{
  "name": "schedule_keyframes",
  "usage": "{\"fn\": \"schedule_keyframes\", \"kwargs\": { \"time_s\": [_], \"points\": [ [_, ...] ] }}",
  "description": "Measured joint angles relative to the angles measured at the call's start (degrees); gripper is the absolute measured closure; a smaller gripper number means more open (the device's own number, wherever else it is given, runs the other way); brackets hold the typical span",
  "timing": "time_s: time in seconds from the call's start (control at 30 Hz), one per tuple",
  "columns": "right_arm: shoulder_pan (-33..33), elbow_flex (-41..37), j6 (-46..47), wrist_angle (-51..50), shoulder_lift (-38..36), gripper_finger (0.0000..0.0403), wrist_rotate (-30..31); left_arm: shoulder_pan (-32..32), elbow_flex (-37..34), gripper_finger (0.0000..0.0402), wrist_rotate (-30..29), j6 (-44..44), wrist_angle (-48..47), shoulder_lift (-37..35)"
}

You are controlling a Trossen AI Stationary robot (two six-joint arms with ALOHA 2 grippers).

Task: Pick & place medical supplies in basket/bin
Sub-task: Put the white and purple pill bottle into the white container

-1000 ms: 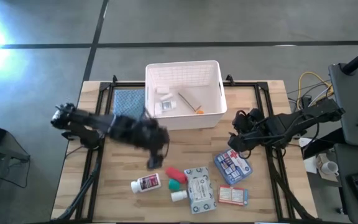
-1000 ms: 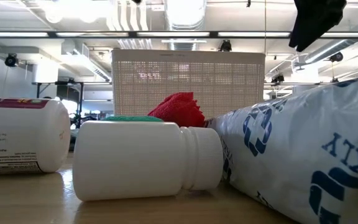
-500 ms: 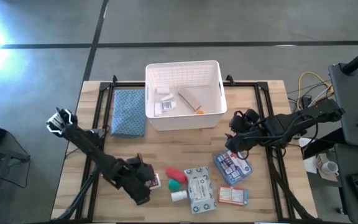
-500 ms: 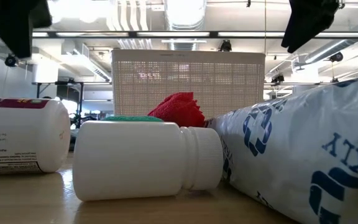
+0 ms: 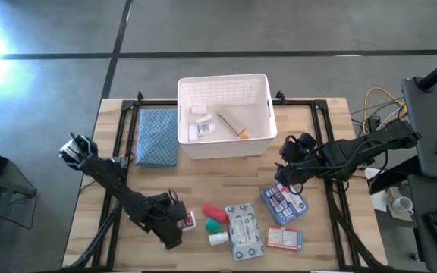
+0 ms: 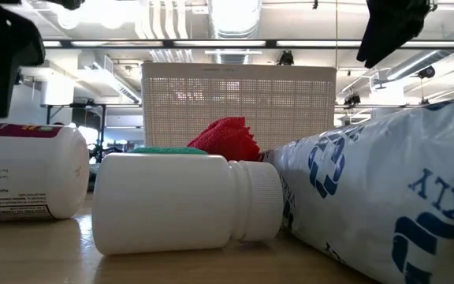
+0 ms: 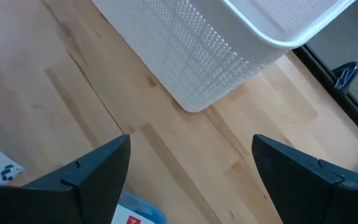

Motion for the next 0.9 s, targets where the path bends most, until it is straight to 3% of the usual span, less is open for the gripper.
{"fn": "schedule_keyframes", "kwargs": {
  "time_s": [0.57,0.9],
  "points": [
    [0.0,-1.0,0.9,0.3,0.0,0.0078,3.0,0.0,0.1,0.0081,0.2,2.0,2.5,7.9],
    [0.0,-1.1,0.4,0.2,0.0,0.0078,3.0,0.2,-0.6,0.0083,-0.1,10.9,2.2,12.3]
  ]
}}
